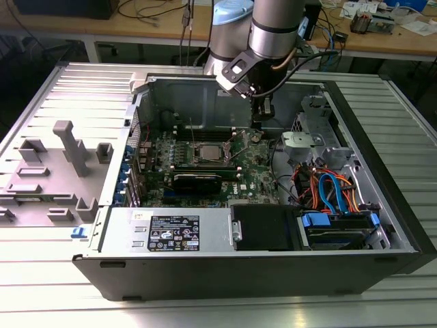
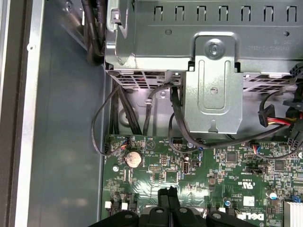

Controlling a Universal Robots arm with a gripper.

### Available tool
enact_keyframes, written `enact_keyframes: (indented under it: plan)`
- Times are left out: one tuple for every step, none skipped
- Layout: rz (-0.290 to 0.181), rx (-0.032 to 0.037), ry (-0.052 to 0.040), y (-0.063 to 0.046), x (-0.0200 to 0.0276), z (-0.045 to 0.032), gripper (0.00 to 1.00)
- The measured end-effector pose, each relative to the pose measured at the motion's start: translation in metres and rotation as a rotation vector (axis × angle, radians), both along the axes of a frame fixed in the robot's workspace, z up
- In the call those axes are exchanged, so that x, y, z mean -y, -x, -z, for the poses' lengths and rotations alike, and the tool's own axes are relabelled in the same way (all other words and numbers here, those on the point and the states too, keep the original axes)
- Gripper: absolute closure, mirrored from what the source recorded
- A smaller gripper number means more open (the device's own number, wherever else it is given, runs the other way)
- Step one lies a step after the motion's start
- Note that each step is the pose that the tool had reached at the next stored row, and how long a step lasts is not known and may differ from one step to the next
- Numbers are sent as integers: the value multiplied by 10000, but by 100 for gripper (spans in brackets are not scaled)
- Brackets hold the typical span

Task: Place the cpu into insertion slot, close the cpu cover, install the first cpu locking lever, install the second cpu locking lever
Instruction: 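Close the cpu cover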

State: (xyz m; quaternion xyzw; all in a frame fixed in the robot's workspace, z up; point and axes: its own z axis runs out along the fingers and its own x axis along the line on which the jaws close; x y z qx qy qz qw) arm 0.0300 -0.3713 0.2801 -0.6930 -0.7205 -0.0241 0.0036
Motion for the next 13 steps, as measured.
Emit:
enact_keyframes:
  plan:
    - [1, 0, 1, -7, -1, 0, 89]
    - [1, 0, 2, -12, -1, 0, 89]
    - [1, 0, 3, -17, -1, 0, 89]
    - [1, 0, 2, -21, -1, 1, 89]
    - [2, 1, 1, -27, -1, 2, 89]
    - [2, 0, 1, -33, -1, 2, 89]
    - [1, 0, 4, -37, -1, 3, 89]
    - [1, 0, 5, -41, -1, 4, 89]
    - [1, 0, 8, -44, -1, 5, 89]
    - [2, 0, 13, -46, -2, 5, 89]
    - [2, 0, 15, -46, -2, 6, 89]
    - [1, 0, 16, -49, -3, 8, 89]
    - [2, 0, 15, -49, -4, 9, 89]
